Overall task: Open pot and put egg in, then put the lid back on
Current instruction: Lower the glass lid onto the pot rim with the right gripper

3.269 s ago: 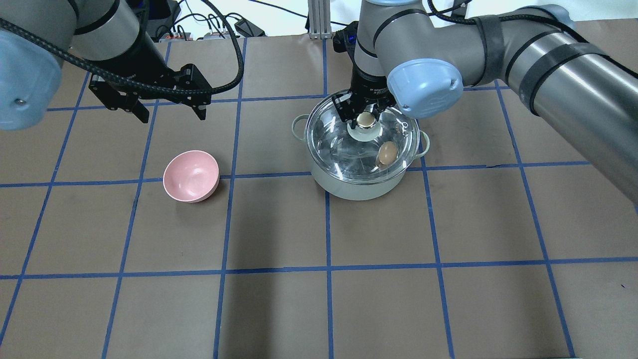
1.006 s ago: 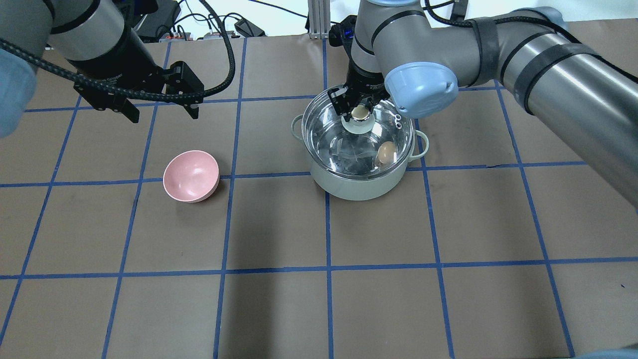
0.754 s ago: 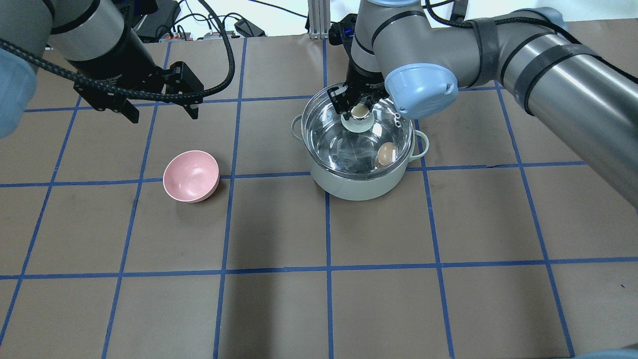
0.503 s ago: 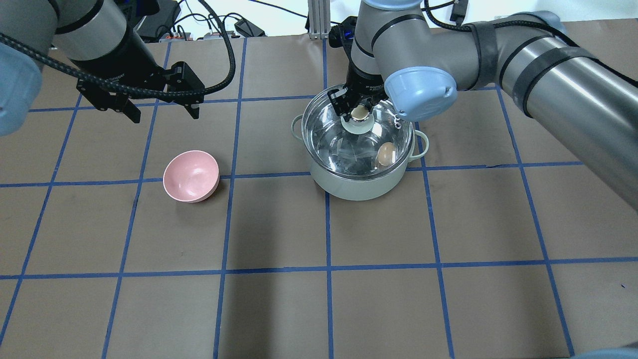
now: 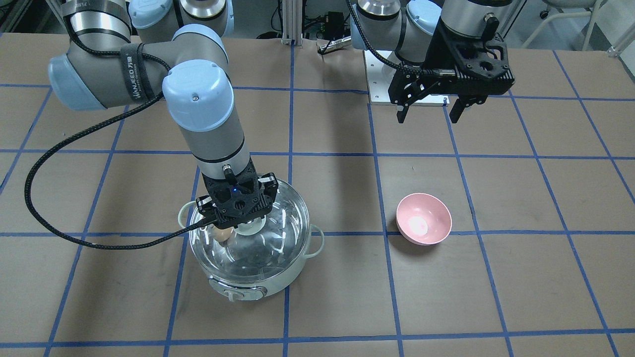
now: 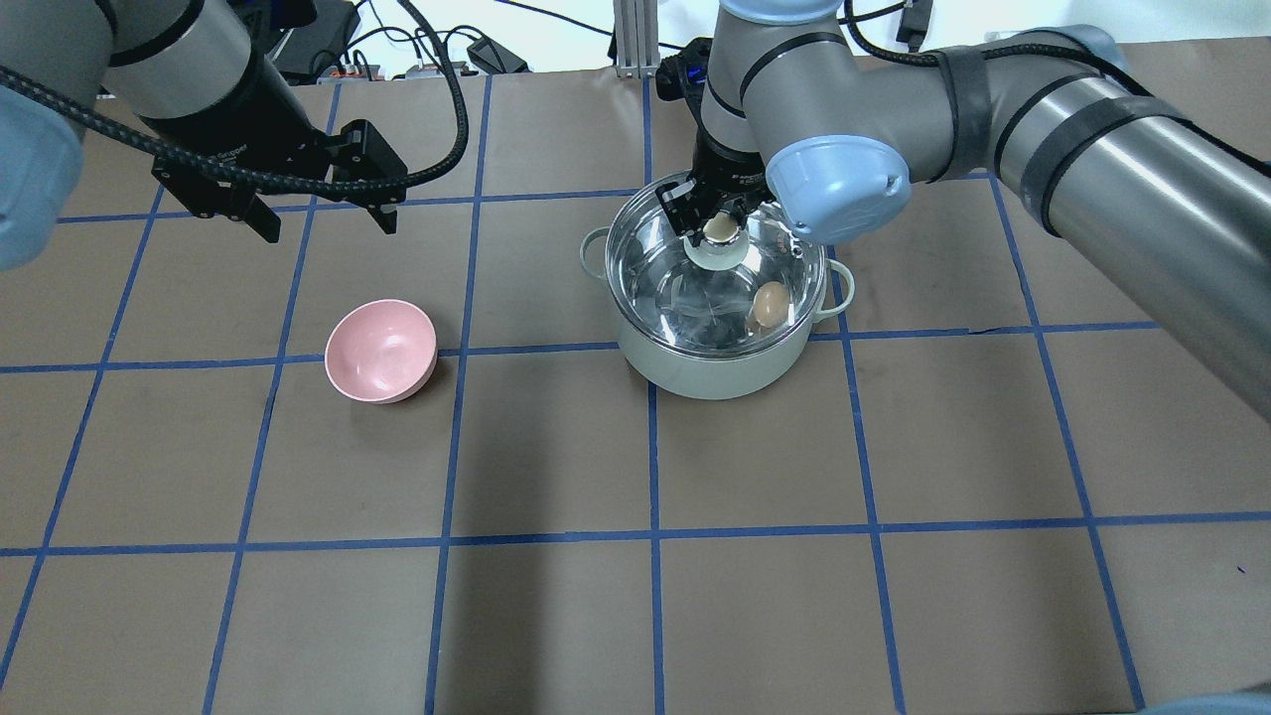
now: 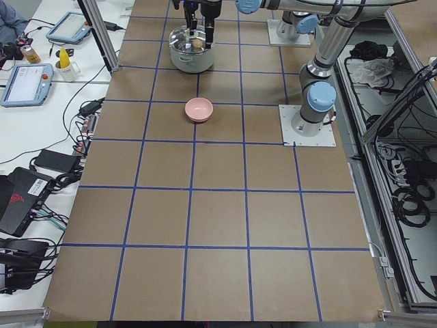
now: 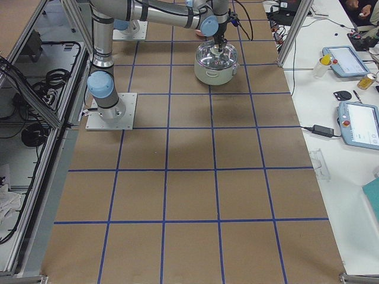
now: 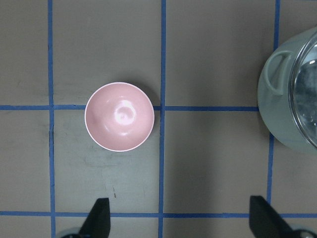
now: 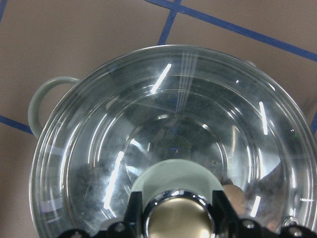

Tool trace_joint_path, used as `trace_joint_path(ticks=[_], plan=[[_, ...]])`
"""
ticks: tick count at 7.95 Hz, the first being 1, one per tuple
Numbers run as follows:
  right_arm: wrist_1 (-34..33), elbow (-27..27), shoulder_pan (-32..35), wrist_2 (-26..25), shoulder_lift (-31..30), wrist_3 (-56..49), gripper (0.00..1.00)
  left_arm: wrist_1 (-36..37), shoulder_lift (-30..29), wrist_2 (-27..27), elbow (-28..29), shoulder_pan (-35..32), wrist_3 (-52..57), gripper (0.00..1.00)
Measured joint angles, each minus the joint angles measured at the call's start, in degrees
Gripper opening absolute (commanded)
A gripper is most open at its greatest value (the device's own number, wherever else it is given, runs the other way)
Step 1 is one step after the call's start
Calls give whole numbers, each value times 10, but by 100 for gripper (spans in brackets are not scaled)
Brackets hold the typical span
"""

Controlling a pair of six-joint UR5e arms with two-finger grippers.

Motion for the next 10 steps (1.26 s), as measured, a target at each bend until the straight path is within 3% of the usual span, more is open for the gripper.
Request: trace_joint_path(ticks=[8,10], plan=[[11,0,0,-1,4,-1,0,-2,-6,2,7,7,2,100],[16,0,0,-1,4,-2,99,-1,-18,-1,7,7,2,100]])
